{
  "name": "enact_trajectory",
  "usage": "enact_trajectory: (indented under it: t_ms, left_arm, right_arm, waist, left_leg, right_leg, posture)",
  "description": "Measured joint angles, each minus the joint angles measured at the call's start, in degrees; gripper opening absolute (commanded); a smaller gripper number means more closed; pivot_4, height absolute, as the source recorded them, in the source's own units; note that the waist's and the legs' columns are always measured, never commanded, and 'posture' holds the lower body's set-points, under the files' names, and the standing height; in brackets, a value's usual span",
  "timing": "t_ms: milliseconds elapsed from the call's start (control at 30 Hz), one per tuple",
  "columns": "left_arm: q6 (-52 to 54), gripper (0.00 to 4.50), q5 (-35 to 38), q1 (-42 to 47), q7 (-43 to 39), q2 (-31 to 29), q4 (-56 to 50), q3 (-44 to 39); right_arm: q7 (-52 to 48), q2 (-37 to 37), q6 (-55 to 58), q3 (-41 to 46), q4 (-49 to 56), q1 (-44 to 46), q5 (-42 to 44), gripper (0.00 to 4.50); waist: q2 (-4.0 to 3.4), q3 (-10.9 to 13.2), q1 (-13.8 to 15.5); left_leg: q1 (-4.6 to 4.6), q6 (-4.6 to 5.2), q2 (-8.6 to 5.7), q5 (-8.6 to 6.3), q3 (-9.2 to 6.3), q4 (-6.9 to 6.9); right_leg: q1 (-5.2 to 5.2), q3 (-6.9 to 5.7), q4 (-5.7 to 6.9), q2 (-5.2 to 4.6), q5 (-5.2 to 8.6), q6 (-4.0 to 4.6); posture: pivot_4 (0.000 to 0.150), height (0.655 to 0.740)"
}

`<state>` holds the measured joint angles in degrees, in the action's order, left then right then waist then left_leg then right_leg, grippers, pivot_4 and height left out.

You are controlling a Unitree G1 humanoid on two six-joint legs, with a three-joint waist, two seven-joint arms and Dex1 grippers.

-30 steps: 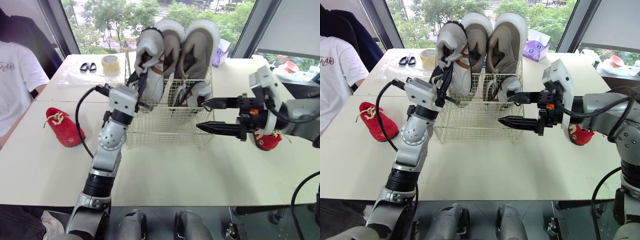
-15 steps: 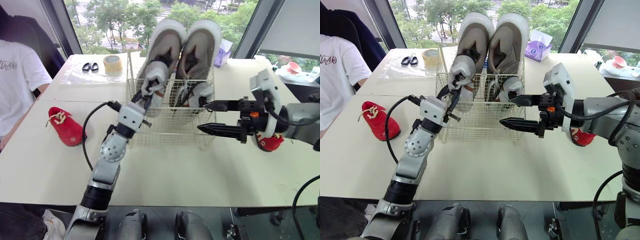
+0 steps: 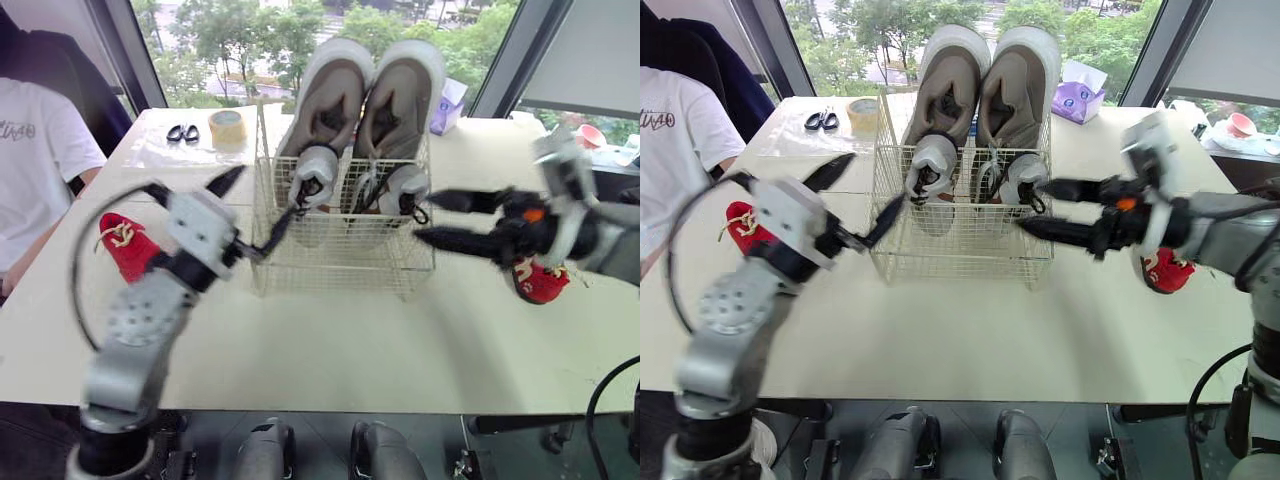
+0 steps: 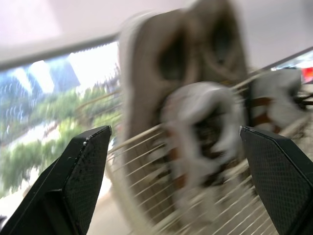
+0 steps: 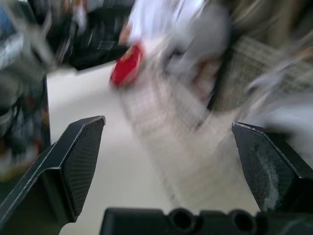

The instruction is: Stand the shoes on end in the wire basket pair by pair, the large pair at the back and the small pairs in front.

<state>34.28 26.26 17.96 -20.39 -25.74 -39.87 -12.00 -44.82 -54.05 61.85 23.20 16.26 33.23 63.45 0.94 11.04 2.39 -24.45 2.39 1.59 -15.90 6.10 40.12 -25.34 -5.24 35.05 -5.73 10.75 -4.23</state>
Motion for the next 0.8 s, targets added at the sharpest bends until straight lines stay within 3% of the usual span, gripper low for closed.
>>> enact_trajectory:
  t_ms: [133, 200, 233, 367, 533, 667, 800]
  left_arm:
    - [17.59, 4.30, 35.39, 5.42, 4.66, -9.02, 5.18, -11.95]
    - [20.49, 4.41, 47.45, 7.51, 5.45, -12.68, 8.57, -14.29]
    - [20.68, 4.41, 49.98, 7.62, 5.71, -13.19, 9.55, -14.83]
    - [22.45, 4.41, 54.35, 4.30, 4.95, -14.17, 13.69, -12.94]
    - [23.65, 4.41, 58.35, 0.77, 4.84, -14.25, 12.40, -8.75]
    - [25.58, 4.41, 58.00, -1.54, 0.97, -17.84, 7.95, -3.00]
    - [25.58, 4.41, 57.48, -1.69, -3.34, -20.80, 5.97, -1.65]
  right_arm:
    - [1.51, -1.19, -5.38, 6.74, -4.04, -5.52, -5.28, 4.50]
    - [2.20, -1.06, -8.36, 9.25, -4.97, -9.43, -8.35, 4.50]
    - [2.51, -0.94, -9.21, 10.03, -5.12, -10.56, -9.19, 4.50]
    - [8.19, 7.22, -16.02, 19.52, 0.78, -23.45, -14.17, 4.50]
    - [17.56, 19.84, -23.67, 23.29, 8.57, -34.47, -20.73, 4.50]
    - [23.75, 31.07, -31.00, 18.76, 11.49, -44.10, -29.42, 4.50]
    - [25.93, 33.32, -34.92, 12.88, 11.32, -45.69, -34.33, 4.50]
  waist:
    - [0.00, 0.01, -0.28]
    - [-0.05, 0.02, -0.31]
    - [-0.10, -0.01, -0.30]
    - [-0.11, -0.04, 0.02]
    - [-0.20, -0.09, -0.23]
    - [-0.43, -0.15, -0.38]
    - [-0.97, -0.45, -1.10]
  left_leg:
    - [0.00, -0.01, -0.03, 0.01, -0.05, 0.00]
    - [0.02, -0.02, -0.04, 0.01, -0.01, -0.02]
    - [0.05, -0.05, -0.04, 0.03, 0.02, -0.03]
    - [0.08, -0.19, 0.01, 0.10, -0.03, -0.10]
    - [0.13, -0.24, 0.05, 0.09, 0.03, -0.14]
    - [0.10, -0.34, 0.08, 0.07, 0.12, -0.18]
    - [0.14, -0.46, 0.08, 0.00, 0.18, -0.20]
  right_leg:
    - [0.05, 0.03, -0.04, 0.03, -0.02, -0.19]
    - [0.03, 0.05, 0.00, 0.04, -0.04, -0.27]
    - [0.04, 0.06, 0.02, 0.05, -0.05, -0.27]
    - [0.11, 0.00, 0.00, 0.14, -0.03, -0.27]
    - [0.06, 0.14, -0.05, 0.18, 0.07, -0.06]
    - [-0.05, 0.18, -0.02, 0.20, 0.15, 0.10]
    - [-0.08, 0.25, -0.03, 0.19, 0.23, 0.27]
  posture:
    - [0.150, 0.7400]
    - [0.150, 0.7400]
    - [0.150, 0.7400]
    - [0.150, 0.7400]
    - [0.150, 0.7400]
    - [0.150, 0.7400]
    - [0.150, 0.7400]
